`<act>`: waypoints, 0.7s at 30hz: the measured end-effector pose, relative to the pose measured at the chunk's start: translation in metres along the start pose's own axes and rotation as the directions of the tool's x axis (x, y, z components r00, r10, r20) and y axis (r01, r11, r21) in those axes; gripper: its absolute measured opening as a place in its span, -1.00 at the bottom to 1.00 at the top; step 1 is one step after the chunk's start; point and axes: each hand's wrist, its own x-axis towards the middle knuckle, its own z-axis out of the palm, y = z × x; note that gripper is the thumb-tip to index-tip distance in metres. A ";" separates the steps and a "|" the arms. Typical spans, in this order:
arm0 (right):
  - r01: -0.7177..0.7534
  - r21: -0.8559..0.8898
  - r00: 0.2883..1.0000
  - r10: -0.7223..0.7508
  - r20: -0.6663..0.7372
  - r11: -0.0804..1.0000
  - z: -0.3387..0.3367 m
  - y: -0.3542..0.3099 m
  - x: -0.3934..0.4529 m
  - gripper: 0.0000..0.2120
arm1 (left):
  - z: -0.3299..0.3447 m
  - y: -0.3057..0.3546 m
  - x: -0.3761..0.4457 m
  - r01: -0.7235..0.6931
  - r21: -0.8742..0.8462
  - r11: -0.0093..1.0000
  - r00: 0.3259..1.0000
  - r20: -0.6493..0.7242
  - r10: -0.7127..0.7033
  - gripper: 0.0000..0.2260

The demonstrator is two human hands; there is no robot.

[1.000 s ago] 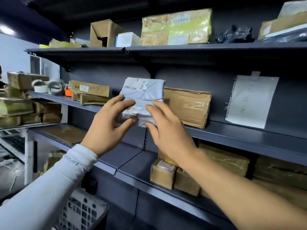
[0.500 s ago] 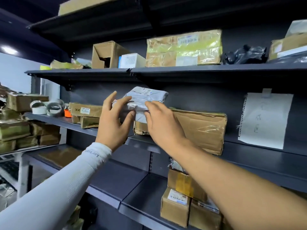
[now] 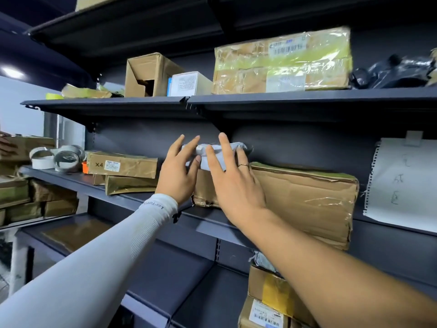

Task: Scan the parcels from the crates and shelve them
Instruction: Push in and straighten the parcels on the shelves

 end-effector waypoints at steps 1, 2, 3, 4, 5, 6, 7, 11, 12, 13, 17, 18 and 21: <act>0.031 -0.032 0.998 -0.033 -0.060 0.999 0.010 0.001 -0.001 -0.38 | 0.005 -0.003 0.000 0.016 0.002 1.000 1.000 0.005 -0.016 -0.57; 0.052 -0.077 0.994 -0.059 -0.091 0.996 0.020 0.002 -0.003 -0.38 | 0.009 -0.004 0.000 0.018 0.002 1.000 1.000 0.012 -0.018 -0.56; 0.054 -0.126 0.994 -0.066 -0.091 0.991 0.030 0.003 -0.004 -0.38 | 0.014 -0.006 -0.003 0.007 0.001 1.000 1.000 0.020 -0.007 -0.55; 0.054 -0.161 0.995 -0.067 -0.077 0.985 0.039 0.006 -0.003 -0.39 | 0.018 -0.007 -0.006 -0.013 -0.006 1.000 1.000 0.024 0.013 -0.54; 0.052 -0.191 0.995 -0.067 -0.073 0.980 0.044 0.008 -0.003 -0.40 | 0.022 -0.009 -0.010 -0.038 -0.015 0.999 0.999 0.024 0.039 -0.53; 0.043 -0.228 0.997 -0.058 -0.059 0.973 0.046 0.010 -0.003 -0.40 | 0.025 -0.011 -0.014 -0.068 -0.024 0.997 0.997 0.027 0.068 -0.50; 0.037 -0.264 0.999 -0.045 -0.024 0.964 0.048 0.012 -0.002 -0.39 | 0.029 -0.014 -0.018 -0.097 -0.030 0.995 0.995 0.034 0.098 -0.47; 0.033 -0.310 0.998 -0.015 0.060 0.950 0.050 0.015 0.000 -0.32 | 0.047 -0.031 -0.025 -0.129 -0.044 0.991 0.988 0.080 0.132 -0.35; 0.025 -0.311 0.999 -0.012 0.045 0.950 0.052 0.014 0.001 -0.29 | 0.052 -0.033 -0.024 -0.116 -0.049 0.992 0.990 0.069 0.119 -0.38; 0.022 -0.307 0.999 -0.012 0.033 0.952 0.056 0.013 0.002 -0.27 | 0.056 -0.033 -0.022 -0.088 -0.059 0.994 0.995 0.047 0.091 -0.41; 0.058 -0.289 0.998 -0.049 0.036 0.956 0.072 0.013 -0.002 -0.29 | 0.074 -0.030 -0.019 0.030 -0.090 0.995 0.999 -0.027 -0.033 -0.59; 0.049 -0.280 0.999 -0.041 0.034 0.959 0.075 0.013 -0.004 -0.30 | 0.078 -0.031 -0.021 0.030 -0.086 0.996 0.999 -0.032 -0.033 -0.62; 0.024 -0.254 0.999 -0.013 0.043 0.967 0.077 0.014 -0.005 -0.30 | 0.088 -0.037 -0.026 -0.002 -0.072 0.997 0.999 -0.044 -0.001 -0.62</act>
